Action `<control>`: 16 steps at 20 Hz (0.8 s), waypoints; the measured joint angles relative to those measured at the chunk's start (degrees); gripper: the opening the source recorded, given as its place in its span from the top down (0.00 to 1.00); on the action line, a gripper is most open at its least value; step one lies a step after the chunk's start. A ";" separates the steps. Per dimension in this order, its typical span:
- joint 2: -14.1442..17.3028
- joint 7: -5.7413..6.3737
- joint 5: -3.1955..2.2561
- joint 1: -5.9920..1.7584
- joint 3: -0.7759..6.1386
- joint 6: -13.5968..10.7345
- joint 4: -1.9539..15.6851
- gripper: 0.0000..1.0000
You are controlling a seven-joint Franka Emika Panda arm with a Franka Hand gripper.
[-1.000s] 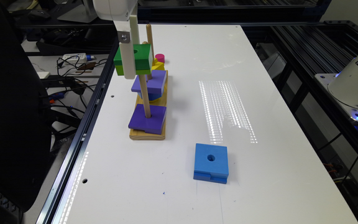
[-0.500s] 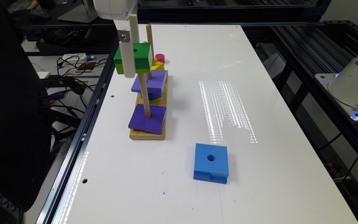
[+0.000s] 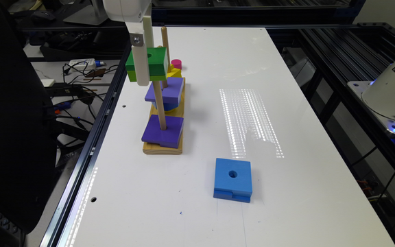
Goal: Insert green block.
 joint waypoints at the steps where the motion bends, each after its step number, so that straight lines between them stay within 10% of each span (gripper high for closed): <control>1: 0.26 0.00 -0.09 -0.02 -0.03 0.07 0.00 1.00; 16: 1.06 0.00 -0.25 -0.05 -0.04 0.67 0.00 1.00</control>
